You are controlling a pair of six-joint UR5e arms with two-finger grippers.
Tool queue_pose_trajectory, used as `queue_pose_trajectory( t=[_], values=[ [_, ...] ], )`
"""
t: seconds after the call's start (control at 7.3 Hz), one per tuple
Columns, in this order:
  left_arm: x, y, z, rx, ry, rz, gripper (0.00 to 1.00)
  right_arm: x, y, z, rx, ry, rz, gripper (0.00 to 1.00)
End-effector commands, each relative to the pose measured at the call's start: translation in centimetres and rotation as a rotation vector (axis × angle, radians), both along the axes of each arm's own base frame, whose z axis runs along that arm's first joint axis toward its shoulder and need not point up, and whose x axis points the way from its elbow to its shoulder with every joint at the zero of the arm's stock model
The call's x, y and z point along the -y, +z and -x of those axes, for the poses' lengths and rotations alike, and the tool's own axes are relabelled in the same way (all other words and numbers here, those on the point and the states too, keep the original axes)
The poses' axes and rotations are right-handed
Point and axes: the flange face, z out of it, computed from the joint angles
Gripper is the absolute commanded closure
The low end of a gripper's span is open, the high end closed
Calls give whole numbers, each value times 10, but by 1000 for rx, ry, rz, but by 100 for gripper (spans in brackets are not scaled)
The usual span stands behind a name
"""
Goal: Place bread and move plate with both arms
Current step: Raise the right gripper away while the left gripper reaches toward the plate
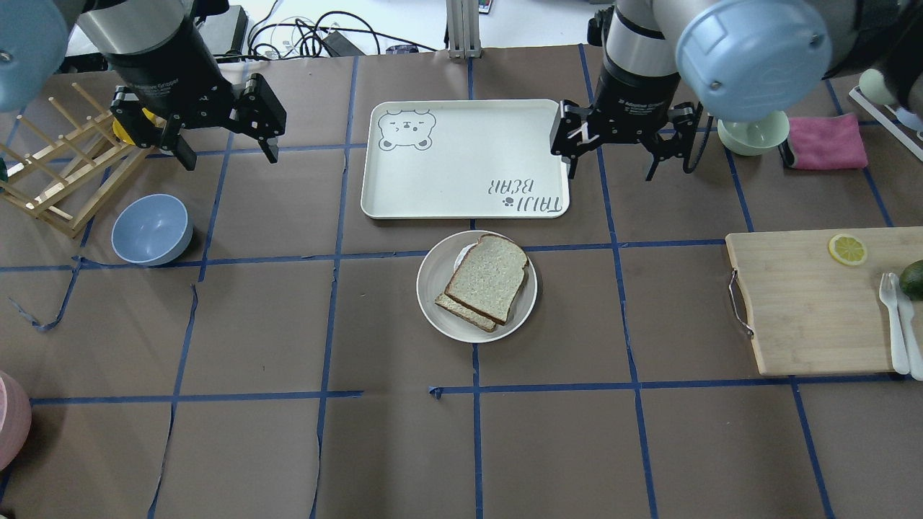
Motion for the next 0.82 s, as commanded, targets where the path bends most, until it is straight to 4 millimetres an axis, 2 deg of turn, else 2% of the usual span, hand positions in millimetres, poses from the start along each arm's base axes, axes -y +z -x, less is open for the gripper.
queue_pose_trajectory(
  t=[0.0,0.14,0.27,0.41,0.68],
  values=[
    [4,-14,2,-8,10,-34,0,-3,5,16,-26,-25,-17,0],
    [4,-34,14,-22,-7,-70,0,1,6,23,-23,-37,-7,0],
    [7,-58,39,-50,-20,-13,0,-3,13,25,-38,-40,5,0],
    [-2,-92,56,-42,65,3,0,-5,12,23,-27,-38,5,0],
    [-30,-154,88,-34,107,16,0,-10,27,24,-19,-39,51,0]
  ],
)
